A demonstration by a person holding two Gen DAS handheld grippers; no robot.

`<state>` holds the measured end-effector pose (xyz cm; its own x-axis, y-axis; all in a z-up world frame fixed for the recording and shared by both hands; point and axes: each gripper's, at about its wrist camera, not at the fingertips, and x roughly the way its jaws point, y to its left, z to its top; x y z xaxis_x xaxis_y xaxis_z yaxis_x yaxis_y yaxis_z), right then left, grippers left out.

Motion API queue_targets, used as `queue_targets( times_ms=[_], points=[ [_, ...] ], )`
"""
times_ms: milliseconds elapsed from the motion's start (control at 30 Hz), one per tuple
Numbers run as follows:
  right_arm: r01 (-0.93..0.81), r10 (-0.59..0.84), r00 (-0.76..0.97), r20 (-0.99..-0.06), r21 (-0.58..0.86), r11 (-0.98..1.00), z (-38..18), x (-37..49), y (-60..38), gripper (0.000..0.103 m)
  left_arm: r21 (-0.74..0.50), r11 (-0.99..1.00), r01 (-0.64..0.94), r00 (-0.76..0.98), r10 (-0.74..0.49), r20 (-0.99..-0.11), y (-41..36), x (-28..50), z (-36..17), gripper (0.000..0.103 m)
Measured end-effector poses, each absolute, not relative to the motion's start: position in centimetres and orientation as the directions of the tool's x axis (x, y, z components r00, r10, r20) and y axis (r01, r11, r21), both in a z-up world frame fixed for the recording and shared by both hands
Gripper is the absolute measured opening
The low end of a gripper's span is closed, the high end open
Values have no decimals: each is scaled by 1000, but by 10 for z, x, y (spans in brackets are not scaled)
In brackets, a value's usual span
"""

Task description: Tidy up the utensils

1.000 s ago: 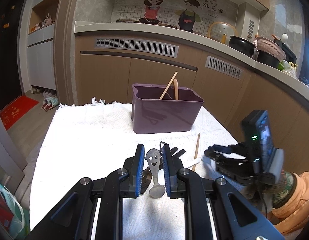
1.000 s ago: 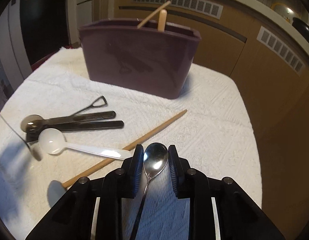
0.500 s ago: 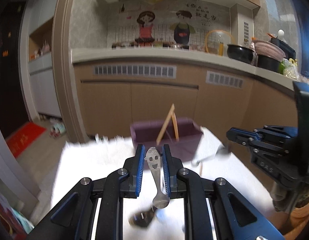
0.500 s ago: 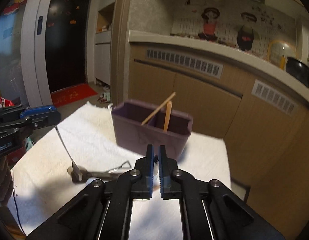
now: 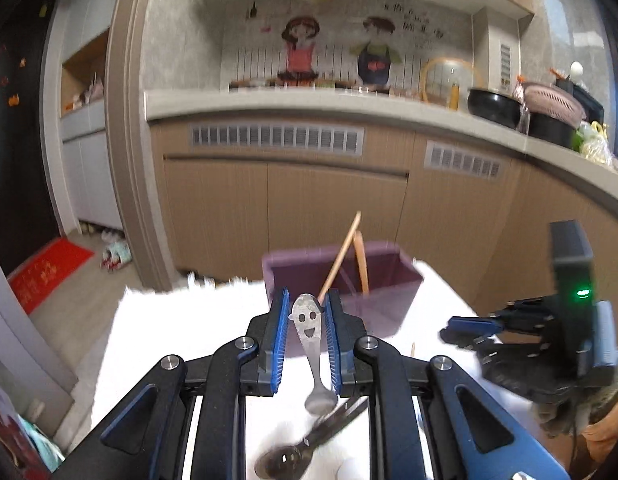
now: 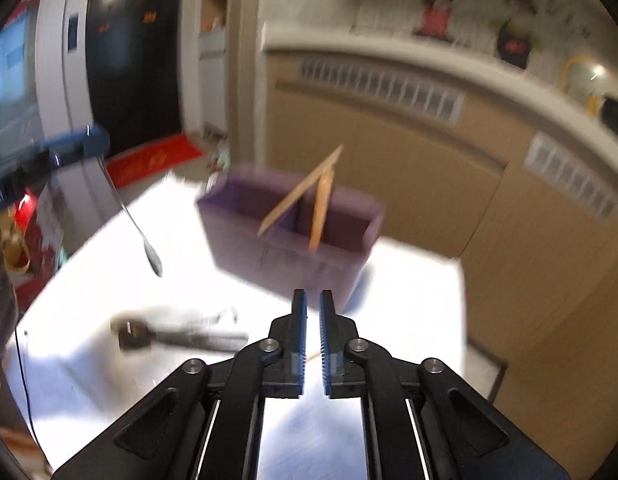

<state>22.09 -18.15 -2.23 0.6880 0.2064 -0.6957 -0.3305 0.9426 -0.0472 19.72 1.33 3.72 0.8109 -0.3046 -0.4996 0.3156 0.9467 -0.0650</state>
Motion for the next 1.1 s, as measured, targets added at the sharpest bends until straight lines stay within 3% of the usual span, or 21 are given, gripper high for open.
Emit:
queue_targets(
  times_ms=[33,167,433,467,500,567,833,1100],
  points=[
    [-332,210,672,-710,-36,942,-34,225,-179,26,-70,946,315,804,-305,-510,15,196,31,15],
    [-333,196,630,-751,-33,943,-72,245,-161,34,-92,946,311,781,-309,-543,26,193,12,15],
    [-321,120,581,-805,-91,943,-111,281,-137,34,-127,945,303,759,-320,-567,47,194,-2,15],
    [-317,117,590,-799,-96,943,-111,280,-136,33,-130,944,303,757,-321,-569,48,194,-4,15],
    [-323,110,587,-802,-108,940,-111,280,-134,22,-133,943,304,754,-324,-572,48,195,-5,15],
    [-327,103,592,-799,-121,937,-108,275,-132,22,-137,941,309,748,-330,-576,47,194,-7,15],
    [-331,194,684,-703,-63,942,-54,220,-150,22,-139,927,349,749,-365,-553,36,182,4,15],
    [-321,239,826,-511,-77,944,32,185,-160,22,-79,931,357,803,-349,-483,17,186,48,15]
  ],
)
